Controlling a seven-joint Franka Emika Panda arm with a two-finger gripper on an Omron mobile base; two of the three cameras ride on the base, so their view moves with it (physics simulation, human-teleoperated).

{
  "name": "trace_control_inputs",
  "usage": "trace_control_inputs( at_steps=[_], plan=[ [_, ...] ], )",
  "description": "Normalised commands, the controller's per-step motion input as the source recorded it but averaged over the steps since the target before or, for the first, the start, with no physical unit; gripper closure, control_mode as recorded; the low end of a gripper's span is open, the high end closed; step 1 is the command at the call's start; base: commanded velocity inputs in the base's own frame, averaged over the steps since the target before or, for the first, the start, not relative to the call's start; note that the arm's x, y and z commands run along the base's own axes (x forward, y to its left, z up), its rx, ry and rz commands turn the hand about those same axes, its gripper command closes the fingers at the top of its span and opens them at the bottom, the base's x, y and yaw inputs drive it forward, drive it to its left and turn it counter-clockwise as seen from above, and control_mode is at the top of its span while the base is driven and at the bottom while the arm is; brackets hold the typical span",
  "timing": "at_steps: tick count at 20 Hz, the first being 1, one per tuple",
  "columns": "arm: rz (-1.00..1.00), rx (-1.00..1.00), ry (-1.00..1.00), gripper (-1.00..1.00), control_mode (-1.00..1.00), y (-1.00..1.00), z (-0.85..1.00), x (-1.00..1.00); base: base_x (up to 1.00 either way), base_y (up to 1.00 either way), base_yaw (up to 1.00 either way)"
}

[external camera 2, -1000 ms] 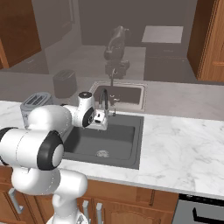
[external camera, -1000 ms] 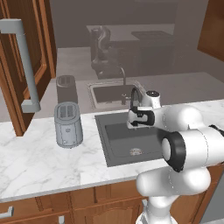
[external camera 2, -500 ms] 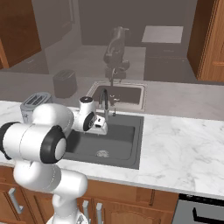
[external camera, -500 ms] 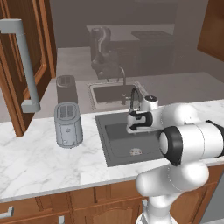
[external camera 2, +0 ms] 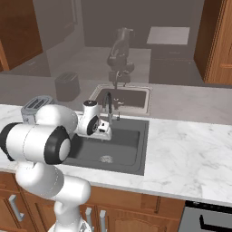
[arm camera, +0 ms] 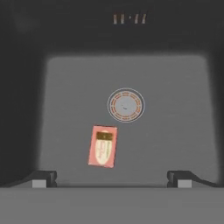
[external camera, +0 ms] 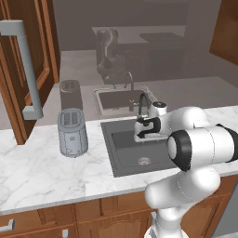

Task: Pick up the sponge and bar soap from the sink, and place them back in the cabinet, and close the cabinet doors.

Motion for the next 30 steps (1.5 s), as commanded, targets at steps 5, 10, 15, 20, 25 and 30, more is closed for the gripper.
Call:
trace_control_inputs(
  at_steps=[5,10,15,20,25,30],
  plan=[
    [0.0,0.0,0.03,-1.0,-1.0,0.0,-0.01,0.1,0.0,0.0,0.0],
    [0.0,0.0,0.04,-1.0,-1.0,0.0,-0.01,0.11,0.0,0.0,0.0],
    [0.0,0.0,0.05,-1.0,-1.0,0.02,-0.1,0.06,0.0,0.0,0.0],
    [0.0,0.0,0.06,-1.0,-1.0,0.07,-0.17,0.0,0.0,0.0,0.0],
    [0.0,0.0,0.05,-1.0,-1.0,0.08,-0.23,0.0,0.0,0.0,0.0],
    [0.0,0.0,0.04,-1.0,-1.0,0.04,-0.07,0.02,0.0,0.0,0.0]
  ],
)
